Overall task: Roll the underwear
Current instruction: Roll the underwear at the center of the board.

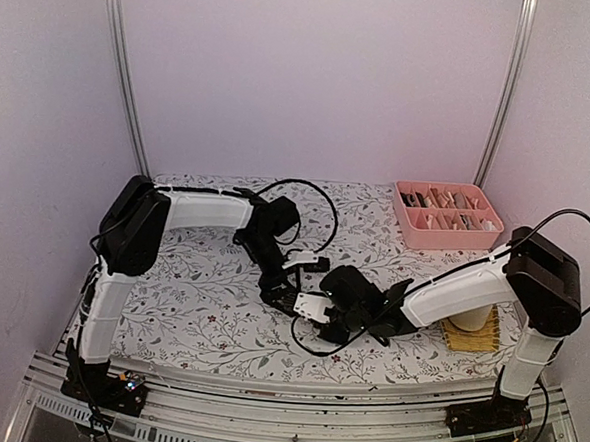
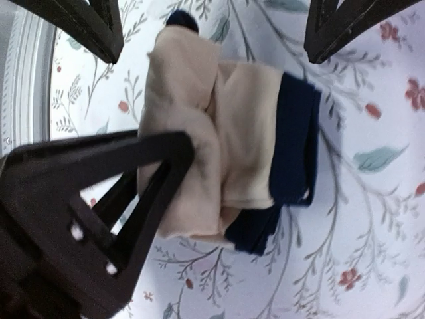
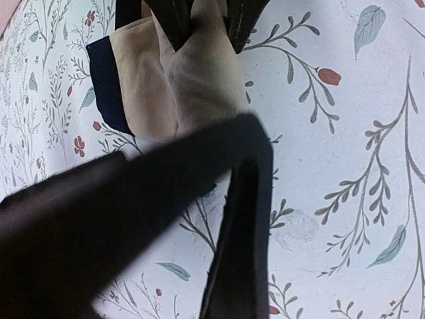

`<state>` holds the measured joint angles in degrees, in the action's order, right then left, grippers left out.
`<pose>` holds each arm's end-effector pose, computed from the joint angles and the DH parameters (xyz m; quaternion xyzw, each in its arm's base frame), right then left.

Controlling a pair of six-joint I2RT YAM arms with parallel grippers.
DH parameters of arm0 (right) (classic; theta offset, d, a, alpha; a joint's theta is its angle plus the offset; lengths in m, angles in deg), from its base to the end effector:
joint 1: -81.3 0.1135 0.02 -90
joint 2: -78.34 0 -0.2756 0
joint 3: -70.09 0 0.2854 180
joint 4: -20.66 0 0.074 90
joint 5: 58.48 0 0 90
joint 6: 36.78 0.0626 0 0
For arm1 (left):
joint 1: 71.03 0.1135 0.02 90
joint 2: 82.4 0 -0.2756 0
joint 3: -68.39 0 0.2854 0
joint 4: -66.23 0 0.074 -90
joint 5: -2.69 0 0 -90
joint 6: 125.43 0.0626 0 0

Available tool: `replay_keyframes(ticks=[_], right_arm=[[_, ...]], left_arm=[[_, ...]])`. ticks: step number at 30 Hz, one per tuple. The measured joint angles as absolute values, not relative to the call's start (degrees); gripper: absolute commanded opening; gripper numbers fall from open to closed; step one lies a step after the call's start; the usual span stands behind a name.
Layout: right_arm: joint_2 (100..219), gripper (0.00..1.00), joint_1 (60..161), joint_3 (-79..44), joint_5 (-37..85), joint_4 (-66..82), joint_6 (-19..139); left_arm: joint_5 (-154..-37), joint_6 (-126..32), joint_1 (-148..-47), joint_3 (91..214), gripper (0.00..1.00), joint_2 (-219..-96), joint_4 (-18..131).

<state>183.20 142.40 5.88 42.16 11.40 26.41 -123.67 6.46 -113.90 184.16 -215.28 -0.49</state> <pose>0.2008 0.3398 0.0903 -0.6264 0.6954 0.0174 0.3518 0.3366 -0.3631 0.1078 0.6519 0.6895 -0.3120 0.0485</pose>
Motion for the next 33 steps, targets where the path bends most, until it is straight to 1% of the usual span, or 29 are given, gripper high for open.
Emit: replay_keyframes(ticks=[2, 8, 13, 14, 15, 17, 20, 28, 31, 33], right_arm=[[183.5, 0.12, 141.6, 4.9, 40.4, 10.1, 27.4], [184.2, 0.12, 138.0, 1.2, 32.2, 5.0, 30.7], [186.7, 0.12, 134.0, -4.3, 22.8, -1.1, 34.5], [187.8, 0.12, 133.1, -6.3, 19.3, -3.0, 35.8], [188.1, 0.12, 132.4, -6.7, 18.5, -3.5, 36.1], [189.5, 0.12, 130.6, -9.0, 13.6, -5.8, 37.9], [191.9, 0.12, 128.2, -12.0, 5.9, -8.9, 40.9], [196.2, 0.12, 126.9, -15.8, -7.9, -13.3, 46.0], [196.8, 0.12, 127.0, -16.0, -10.5, -13.9, 46.8], [197.0, 0.12, 127.0, -16.0, -11.4, -14.2, 47.3]], left_arm=[[-122.7, 6.2, -112.3, 180.3, 0.99, -212.2, 1.8], [-122.6, 5.8, -107.3, 165.3, 0.99, -198.0, 13.3], [-122.8, 6.8, -105.9, 154.1, 0.98, -188.2, 24.0], [-122.7, 7.2, -106.2, 151.9, 0.97, -186.9, 26.3], [-122.6, 7.6, -106.5, 149.9, 0.96, -185.9, 28.4], [-121.9, 8.2, -107.3, 146.7, 0.9, -184.7, 32.1], [-120.1, 9.5, -109.2, 142.5, 0.84, -183.9, 37.2], [-113.7, 11.2, -116.0, 136.2, 0.83, -182.7, 48.6], [-111.8, 11.5, -117.8, 136.3, 0.74, -182.9, 50.9], [-110.9, 11.6, -118.4, 136.5, 0.72, -183.4, 51.7]])
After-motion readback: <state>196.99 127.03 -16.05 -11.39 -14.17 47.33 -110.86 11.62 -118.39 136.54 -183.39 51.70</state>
